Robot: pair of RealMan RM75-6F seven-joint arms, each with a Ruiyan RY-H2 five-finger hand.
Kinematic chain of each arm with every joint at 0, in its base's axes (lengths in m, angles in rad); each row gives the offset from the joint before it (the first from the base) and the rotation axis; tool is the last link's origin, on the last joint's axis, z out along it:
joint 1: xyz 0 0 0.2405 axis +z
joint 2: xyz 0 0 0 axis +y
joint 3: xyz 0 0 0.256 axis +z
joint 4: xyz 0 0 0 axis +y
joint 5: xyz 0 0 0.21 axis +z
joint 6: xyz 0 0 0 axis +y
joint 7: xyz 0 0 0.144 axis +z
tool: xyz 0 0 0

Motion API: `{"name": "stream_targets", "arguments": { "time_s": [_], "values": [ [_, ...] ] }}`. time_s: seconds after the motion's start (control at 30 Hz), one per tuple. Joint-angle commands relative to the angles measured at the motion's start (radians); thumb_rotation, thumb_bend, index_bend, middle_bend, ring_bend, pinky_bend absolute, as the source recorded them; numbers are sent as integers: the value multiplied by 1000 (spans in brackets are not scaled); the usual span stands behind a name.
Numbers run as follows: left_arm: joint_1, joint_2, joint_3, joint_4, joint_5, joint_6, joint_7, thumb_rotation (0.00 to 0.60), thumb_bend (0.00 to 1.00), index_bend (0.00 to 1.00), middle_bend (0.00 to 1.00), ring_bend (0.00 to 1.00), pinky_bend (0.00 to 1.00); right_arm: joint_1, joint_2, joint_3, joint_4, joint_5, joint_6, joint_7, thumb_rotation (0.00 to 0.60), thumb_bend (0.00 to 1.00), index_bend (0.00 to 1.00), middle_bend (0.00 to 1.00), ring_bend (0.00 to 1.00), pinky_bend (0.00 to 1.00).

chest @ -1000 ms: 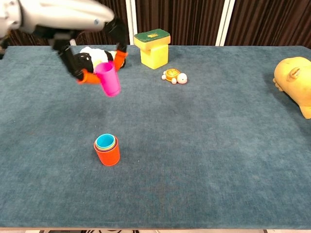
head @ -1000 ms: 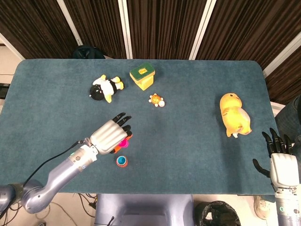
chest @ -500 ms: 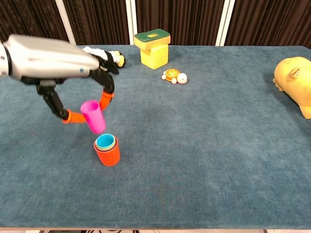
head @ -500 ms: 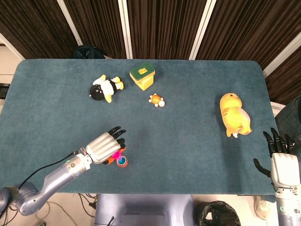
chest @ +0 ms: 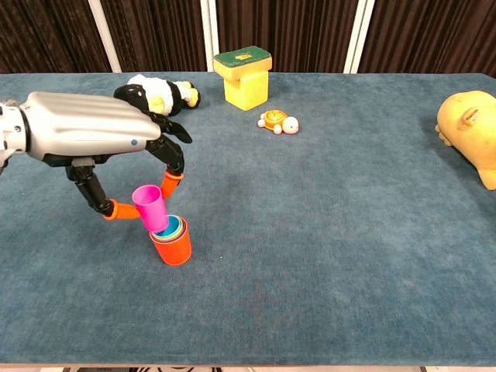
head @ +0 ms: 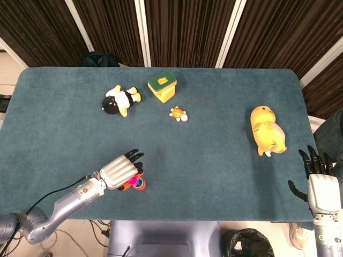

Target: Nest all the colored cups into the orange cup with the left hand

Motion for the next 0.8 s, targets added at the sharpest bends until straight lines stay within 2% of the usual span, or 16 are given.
{"name": "stream_targets", "arguments": {
  "time_s": [0.03,0.63,0.7,0.8],
  "values": [
    [-1,-5,-7,2,5,4,-5,600,290,505,313,53,76,0,0,0,0,0,1,0,600,308,119,40,149,0],
    [-7,-32,-17,12,-2,-9,1,600,289,501,308,53,76,-1,0,3,2,4,2,3,600,308,119,40,150,0],
    [-7,-30,-17,10,-4,-10,2,600,282,457,295,51,70,0,-1,3,2,4,1,3,600,309,119,40,150,0],
    [-16,-16,-13,4,-16,-34,10,600,241,289,238,43,51,-1,0,2,1,3,2,1,600,308,119,40,150,0]
  ]
}}
